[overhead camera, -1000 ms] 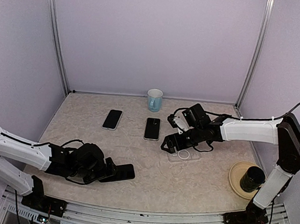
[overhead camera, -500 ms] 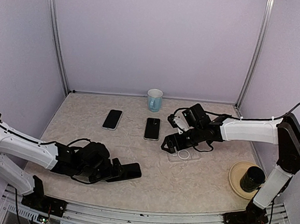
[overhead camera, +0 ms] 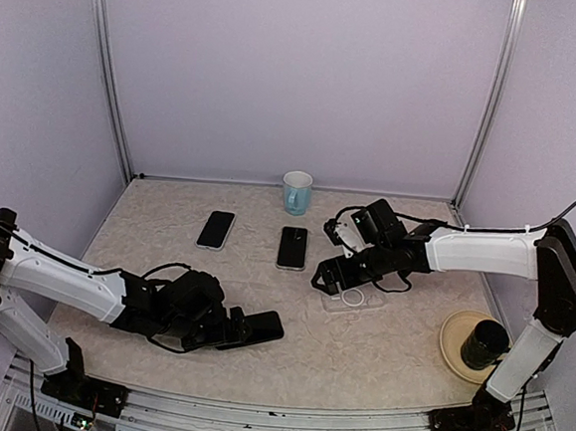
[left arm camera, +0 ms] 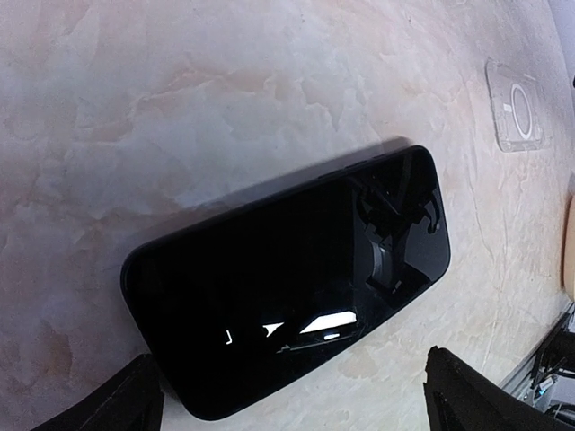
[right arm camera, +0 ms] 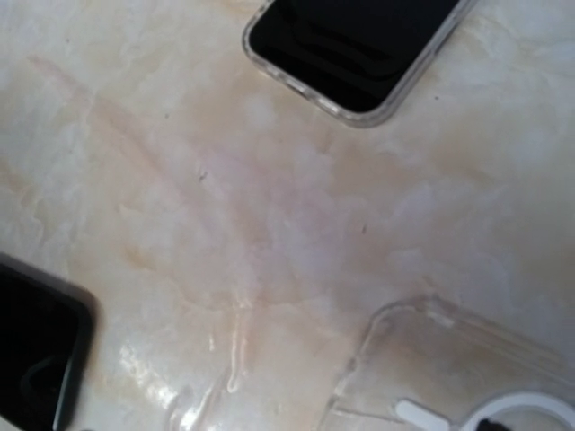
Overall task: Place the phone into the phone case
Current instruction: Move the phone to the center of the board, then pick up the phone from the center of the board.
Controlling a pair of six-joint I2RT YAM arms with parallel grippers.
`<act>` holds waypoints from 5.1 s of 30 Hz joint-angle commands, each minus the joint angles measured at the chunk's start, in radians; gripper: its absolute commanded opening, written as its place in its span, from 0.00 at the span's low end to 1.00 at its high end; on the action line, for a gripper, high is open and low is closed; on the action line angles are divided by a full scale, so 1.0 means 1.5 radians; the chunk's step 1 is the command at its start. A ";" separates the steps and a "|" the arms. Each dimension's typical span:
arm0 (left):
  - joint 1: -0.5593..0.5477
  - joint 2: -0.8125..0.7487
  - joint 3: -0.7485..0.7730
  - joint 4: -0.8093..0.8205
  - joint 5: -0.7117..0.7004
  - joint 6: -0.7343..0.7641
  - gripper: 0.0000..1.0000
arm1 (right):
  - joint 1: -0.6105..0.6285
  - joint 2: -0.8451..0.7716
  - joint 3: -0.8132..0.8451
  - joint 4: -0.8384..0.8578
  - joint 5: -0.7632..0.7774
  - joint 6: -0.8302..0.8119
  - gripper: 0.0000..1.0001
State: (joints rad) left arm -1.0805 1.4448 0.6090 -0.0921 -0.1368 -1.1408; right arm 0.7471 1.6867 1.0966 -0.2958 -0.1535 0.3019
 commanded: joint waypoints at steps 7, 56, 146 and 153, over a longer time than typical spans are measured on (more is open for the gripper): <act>-0.006 0.041 0.034 0.044 0.048 0.051 0.99 | -0.016 -0.064 -0.035 -0.019 0.019 -0.014 0.90; -0.009 0.043 0.165 -0.057 -0.069 0.569 0.99 | -0.101 -0.199 -0.121 -0.019 -0.014 -0.037 0.99; 0.020 0.241 0.199 0.089 0.061 0.753 0.44 | -0.084 -0.137 -0.173 0.105 -0.199 0.062 1.00; 0.016 0.223 0.181 0.118 0.048 0.751 0.42 | -0.066 -0.104 -0.170 0.138 -0.223 0.095 1.00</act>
State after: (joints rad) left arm -1.0473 1.8267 0.9009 0.0368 -0.0422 -0.0071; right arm 0.6258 1.5005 0.8478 -0.1463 -0.4480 0.4026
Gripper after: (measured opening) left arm 0.736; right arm 0.996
